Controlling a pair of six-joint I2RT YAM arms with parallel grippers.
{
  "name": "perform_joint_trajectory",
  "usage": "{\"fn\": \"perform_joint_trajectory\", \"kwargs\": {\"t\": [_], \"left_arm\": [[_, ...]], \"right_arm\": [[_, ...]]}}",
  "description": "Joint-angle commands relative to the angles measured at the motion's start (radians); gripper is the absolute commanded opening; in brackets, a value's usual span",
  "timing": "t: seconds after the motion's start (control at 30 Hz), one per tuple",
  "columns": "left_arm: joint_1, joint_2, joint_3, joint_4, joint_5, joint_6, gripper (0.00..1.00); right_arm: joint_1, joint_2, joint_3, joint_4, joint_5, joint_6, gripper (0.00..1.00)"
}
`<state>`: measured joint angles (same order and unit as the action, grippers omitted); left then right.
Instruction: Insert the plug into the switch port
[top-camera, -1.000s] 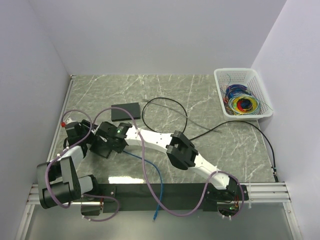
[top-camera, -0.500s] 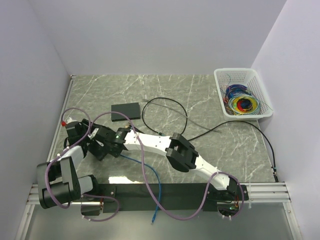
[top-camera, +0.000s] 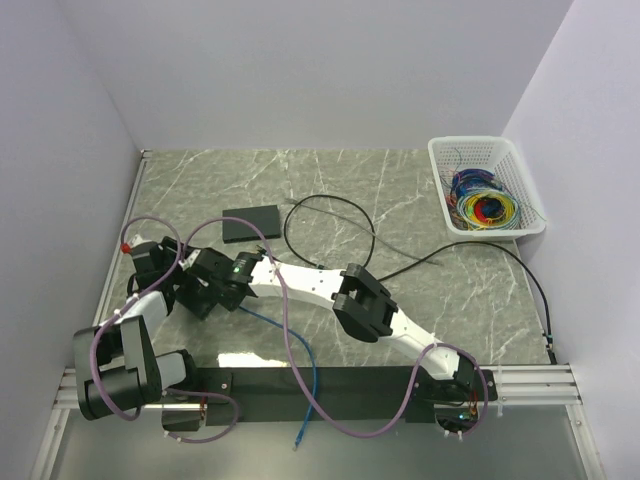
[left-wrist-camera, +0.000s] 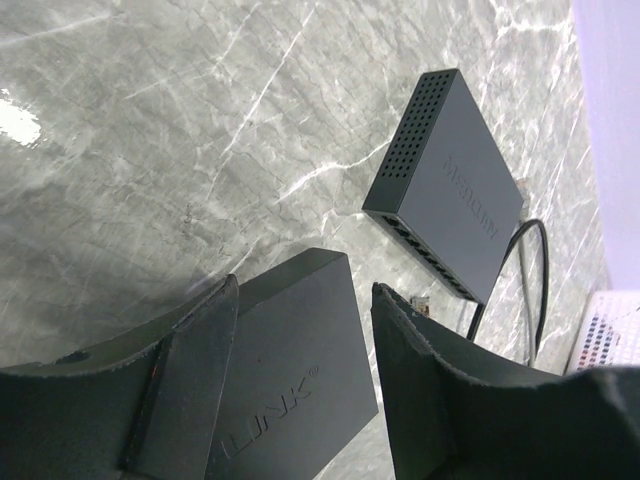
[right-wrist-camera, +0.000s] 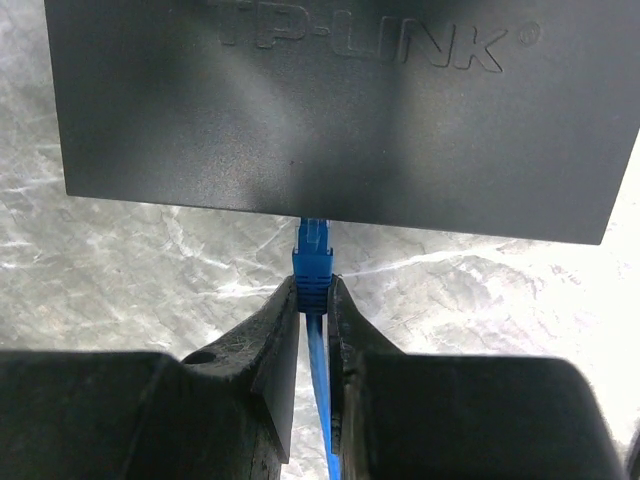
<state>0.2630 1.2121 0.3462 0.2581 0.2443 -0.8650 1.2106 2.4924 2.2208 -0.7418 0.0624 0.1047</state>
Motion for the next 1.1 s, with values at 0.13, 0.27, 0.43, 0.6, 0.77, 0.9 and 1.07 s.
{"fn": "perform_joint_trajectory", "kwargs": {"t": [0.13, 0.27, 0.43, 0.6, 0.77, 0.9, 1.07], "left_arm": [[-0.036, -0.023, -0.098, -0.14, 0.161, -0.04, 0.63], [-0.038, 0.0, -0.115, -0.128, 0.177, -0.039, 0.62], [-0.042, -0.009, -0.131, -0.122, 0.187, -0.049, 0.63], [-0.045, 0.003, -0.159, -0.089, 0.216, -0.062, 0.62], [-0.048, -0.005, -0.181, -0.069, 0.236, -0.071, 0.61], [-0.051, -0.039, -0.176, -0.085, 0.225, -0.074, 0.62], [-0.05, -0.075, -0.161, -0.103, 0.214, -0.081, 0.63]], "right_arm": [[-0.068, 0.045, 0.091, 0.251, 0.06, 0.027, 0.06], [-0.072, 0.065, 0.12, 0.289, 0.056, -0.014, 0.11], [-0.094, 0.089, 0.187, 0.344, 0.074, -0.016, 0.16], [-0.117, 0.123, 0.263, 0.377, 0.045, -0.016, 0.22], [-0.115, 0.158, 0.29, 0.426, 0.01, -0.022, 0.28], [-0.117, 0.134, 0.229, 0.453, 0.02, -0.039, 0.29], [-0.128, 0.077, 0.08, 0.479, 0.034, -0.065, 0.43]]}}
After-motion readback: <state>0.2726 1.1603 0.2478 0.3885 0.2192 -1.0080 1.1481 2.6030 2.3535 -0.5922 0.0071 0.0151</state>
